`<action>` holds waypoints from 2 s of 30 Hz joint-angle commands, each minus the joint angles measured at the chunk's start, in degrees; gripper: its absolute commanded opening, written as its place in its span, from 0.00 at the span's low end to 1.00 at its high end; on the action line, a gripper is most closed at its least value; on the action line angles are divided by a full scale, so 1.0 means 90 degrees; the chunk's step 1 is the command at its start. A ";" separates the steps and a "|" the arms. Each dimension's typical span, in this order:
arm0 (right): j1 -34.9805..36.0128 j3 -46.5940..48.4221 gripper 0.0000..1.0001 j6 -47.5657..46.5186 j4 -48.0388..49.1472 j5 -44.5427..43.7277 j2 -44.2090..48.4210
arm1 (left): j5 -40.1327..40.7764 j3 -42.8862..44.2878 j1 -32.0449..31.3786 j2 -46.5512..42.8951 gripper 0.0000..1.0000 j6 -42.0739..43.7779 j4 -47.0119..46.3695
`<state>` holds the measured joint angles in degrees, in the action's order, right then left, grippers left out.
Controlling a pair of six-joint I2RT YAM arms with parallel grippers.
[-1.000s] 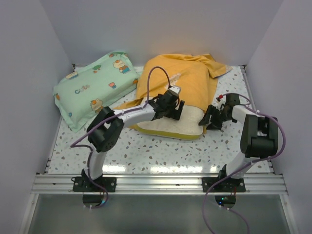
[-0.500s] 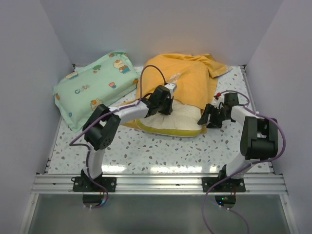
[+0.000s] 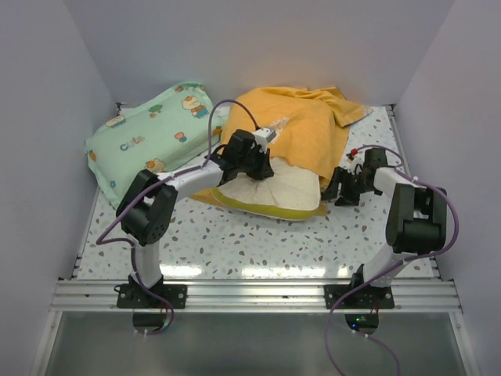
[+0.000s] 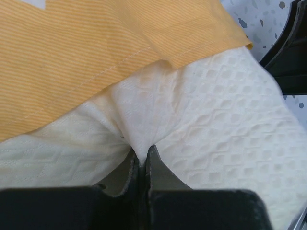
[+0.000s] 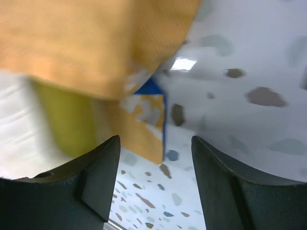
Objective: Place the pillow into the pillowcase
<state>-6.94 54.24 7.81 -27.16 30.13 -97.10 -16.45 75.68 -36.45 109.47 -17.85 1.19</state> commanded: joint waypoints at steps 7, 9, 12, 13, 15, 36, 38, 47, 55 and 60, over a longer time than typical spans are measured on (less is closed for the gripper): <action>-0.0440 0.0351 0.63 -0.0556 -0.0342 -0.0243 -0.0118 | -0.1160 0.0009 0.0475 -0.0367 0.00 0.0000 -0.0494; -0.0304 0.0283 0.66 -0.0478 -0.0225 -0.0184 -0.0207 | -0.1326 0.0029 0.0485 -0.0396 0.00 0.0039 -0.0523; 0.0046 0.0195 0.75 -0.0371 0.0077 -0.0164 -0.0344 | -0.1600 0.0058 0.0495 -0.0376 0.00 -0.0019 -0.0562; 0.0145 0.0175 0.78 -0.0293 0.0184 -0.0193 -0.0354 | -0.1629 0.0068 0.0495 -0.0376 0.00 -0.0048 -0.0572; 0.0437 0.0175 0.84 -0.0068 0.0565 -0.0300 -0.0470 | -0.1834 0.0058 0.0495 -0.0376 0.00 -0.0165 -0.0708; 0.0654 0.1618 0.00 -0.4489 -0.5582 0.4425 0.1922 | 0.0203 -0.1110 -0.0001 -0.3421 0.00 0.3044 -0.2153; 0.0693 0.1979 0.00 -0.5232 -0.6511 0.4523 0.1659 | 0.0479 -0.2036 -0.0402 -0.3560 0.00 0.3379 -0.2339; 0.1257 0.1229 0.00 -0.5829 -0.7051 0.5051 0.1238 | 0.2050 -0.1617 -0.0736 -0.0437 0.00 0.3350 -0.3619; 0.1943 0.0986 0.00 -0.5781 -0.7041 0.5344 0.1900 | 0.2571 -0.0117 -0.0249 0.0894 0.00 0.2669 -0.2838; 0.1894 0.1403 0.67 -0.5370 -0.6865 0.5071 0.1805 | 0.0835 -0.0975 -0.0208 -0.0323 0.00 0.2421 -0.2263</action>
<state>9.41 63.51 -42.68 -72.40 70.74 -81.82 -5.19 70.72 -40.12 114.30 6.17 -22.00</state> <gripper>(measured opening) 0.558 0.043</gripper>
